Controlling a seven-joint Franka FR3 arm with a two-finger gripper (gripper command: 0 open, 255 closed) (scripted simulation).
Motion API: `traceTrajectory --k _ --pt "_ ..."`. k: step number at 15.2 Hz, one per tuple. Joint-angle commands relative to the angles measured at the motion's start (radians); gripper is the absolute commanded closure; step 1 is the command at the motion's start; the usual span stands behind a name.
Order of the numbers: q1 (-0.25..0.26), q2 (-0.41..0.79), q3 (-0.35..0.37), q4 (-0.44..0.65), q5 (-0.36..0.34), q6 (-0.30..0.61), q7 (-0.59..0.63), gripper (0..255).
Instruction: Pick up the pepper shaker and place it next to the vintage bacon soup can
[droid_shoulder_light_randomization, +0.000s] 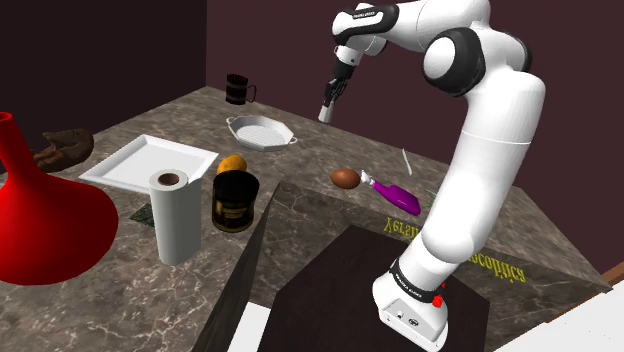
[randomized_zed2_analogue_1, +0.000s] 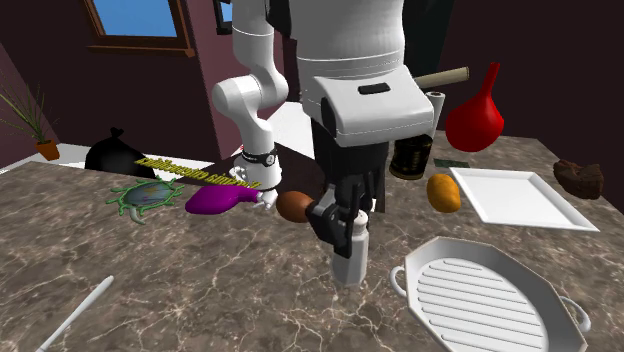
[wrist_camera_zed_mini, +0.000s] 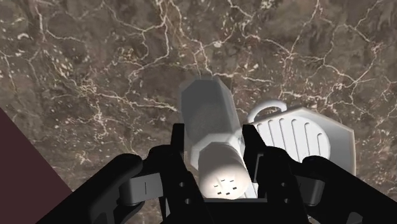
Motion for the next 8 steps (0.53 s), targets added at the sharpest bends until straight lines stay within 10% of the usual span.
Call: traceTrajectory --k 1,8 --pt "0.0 -0.004 -0.001 0.023 -0.003 -0.027 0.004 255" --pt "-0.006 -0.005 -0.004 0.115 -0.007 -0.12 0.014 255"
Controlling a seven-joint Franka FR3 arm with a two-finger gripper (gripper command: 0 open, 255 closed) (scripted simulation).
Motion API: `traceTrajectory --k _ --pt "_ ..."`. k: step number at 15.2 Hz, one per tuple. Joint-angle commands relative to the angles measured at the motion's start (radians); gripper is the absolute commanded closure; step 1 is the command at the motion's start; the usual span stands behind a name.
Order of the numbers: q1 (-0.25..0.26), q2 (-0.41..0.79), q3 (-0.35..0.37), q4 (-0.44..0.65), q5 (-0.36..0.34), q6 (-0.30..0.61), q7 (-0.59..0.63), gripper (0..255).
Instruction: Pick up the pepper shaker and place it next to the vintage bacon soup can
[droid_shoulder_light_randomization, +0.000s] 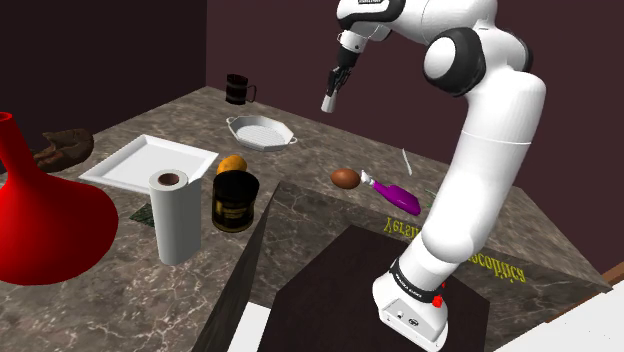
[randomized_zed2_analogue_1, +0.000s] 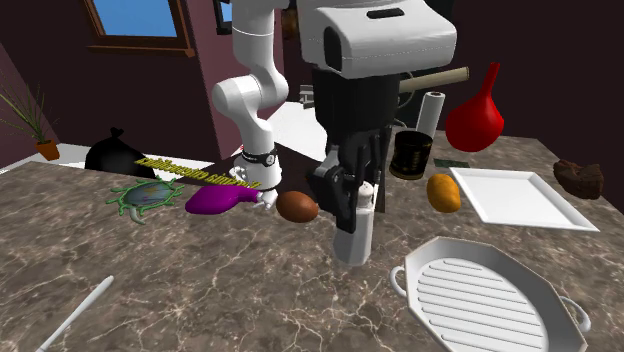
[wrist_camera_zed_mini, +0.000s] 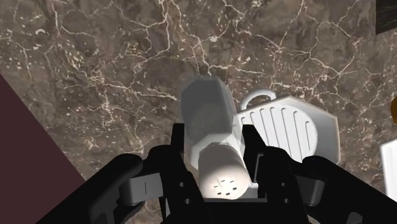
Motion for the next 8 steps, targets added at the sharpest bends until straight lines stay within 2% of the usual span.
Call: traceTrajectory --k 1,8 --pt "-0.001 -0.003 -0.001 0.02 -0.002 -0.022 0.002 255" --pt "0.122 -0.191 0.05 -0.217 -0.089 0.058 0.17 255"
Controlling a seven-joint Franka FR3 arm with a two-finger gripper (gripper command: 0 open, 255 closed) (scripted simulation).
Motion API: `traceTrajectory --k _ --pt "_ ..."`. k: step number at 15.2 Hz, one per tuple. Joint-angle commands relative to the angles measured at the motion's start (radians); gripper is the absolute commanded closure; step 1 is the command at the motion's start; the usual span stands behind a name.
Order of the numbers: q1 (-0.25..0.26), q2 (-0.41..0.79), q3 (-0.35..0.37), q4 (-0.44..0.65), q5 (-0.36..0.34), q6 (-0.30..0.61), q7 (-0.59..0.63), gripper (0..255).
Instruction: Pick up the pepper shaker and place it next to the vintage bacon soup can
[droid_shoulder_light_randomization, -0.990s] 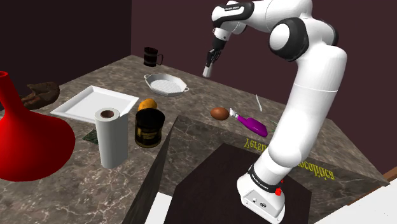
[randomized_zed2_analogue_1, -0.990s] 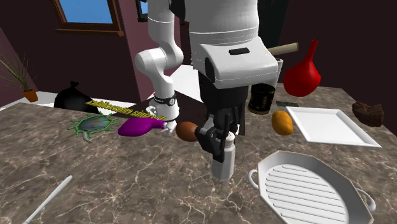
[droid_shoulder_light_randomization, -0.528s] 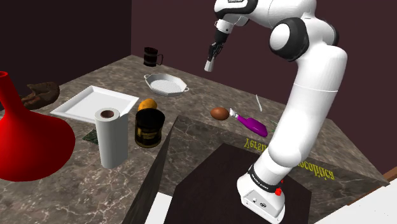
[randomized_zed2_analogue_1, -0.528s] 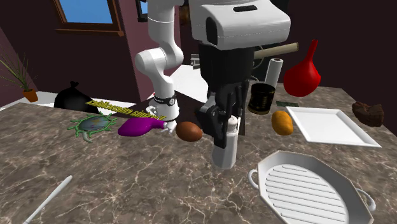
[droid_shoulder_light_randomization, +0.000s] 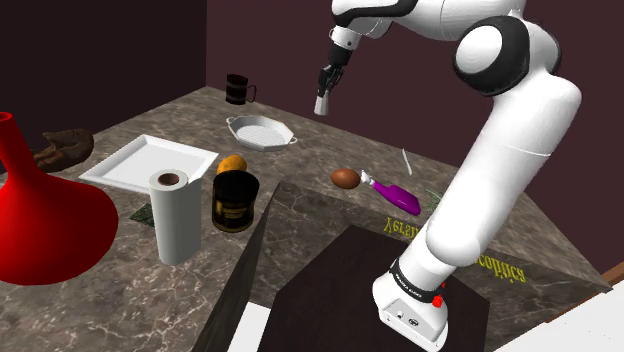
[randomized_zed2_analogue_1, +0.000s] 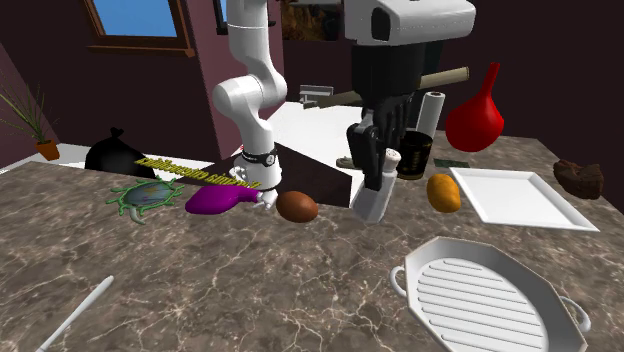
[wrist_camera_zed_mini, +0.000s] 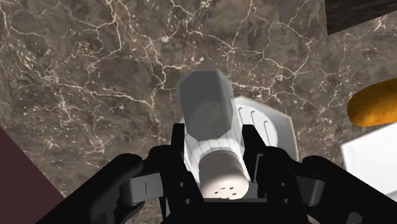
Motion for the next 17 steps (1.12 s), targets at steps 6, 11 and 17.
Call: traceTrajectory --k 6,11,17 --pt "0.092 -0.144 0.078 -0.171 -0.062 0.05 0.18 255" --pt "0.146 -0.214 0.145 -0.252 -0.085 0.07 0.307 255" --pt "0.208 -0.264 0.23 -0.31 -0.095 0.085 0.458 255"
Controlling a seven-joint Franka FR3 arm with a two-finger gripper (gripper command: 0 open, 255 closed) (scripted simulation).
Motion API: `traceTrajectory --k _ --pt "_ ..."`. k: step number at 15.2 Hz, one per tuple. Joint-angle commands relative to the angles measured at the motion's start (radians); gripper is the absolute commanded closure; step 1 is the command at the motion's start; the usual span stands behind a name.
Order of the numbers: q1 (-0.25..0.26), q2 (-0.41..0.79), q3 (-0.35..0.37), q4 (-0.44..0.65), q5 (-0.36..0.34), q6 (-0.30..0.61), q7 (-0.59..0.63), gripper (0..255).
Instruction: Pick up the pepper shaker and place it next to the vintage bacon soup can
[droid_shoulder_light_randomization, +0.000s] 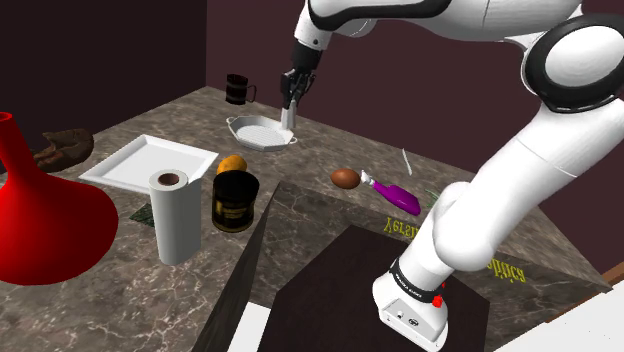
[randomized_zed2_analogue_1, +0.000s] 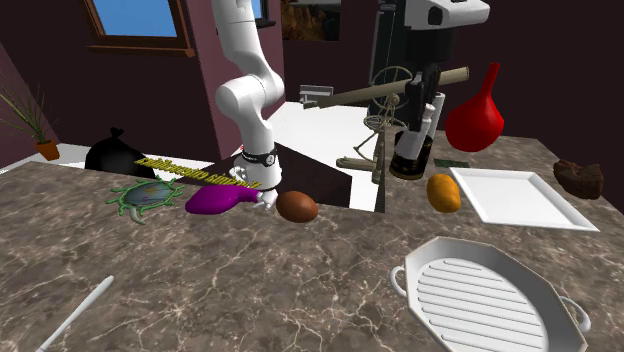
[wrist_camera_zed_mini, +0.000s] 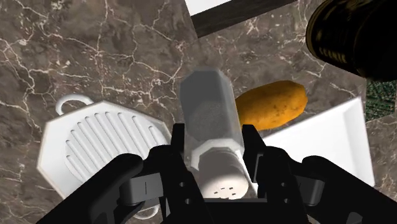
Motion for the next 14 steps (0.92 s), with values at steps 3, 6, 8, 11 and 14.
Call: traceTrajectory --k 3,6,8,11,14 --pt "0.041 -0.012 0.057 -0.015 -0.001 0.008 0.1 255" --pt "0.071 -0.013 0.101 -0.019 0.0 0.011 0.173 255" --pt "0.091 -0.009 0.13 -0.015 0.001 0.013 0.222 255" --pt "0.122 0.004 0.173 -0.001 0.002 0.014 0.295 255" --pt "0.152 0.026 0.216 0.023 0.0 0.014 0.368 255"
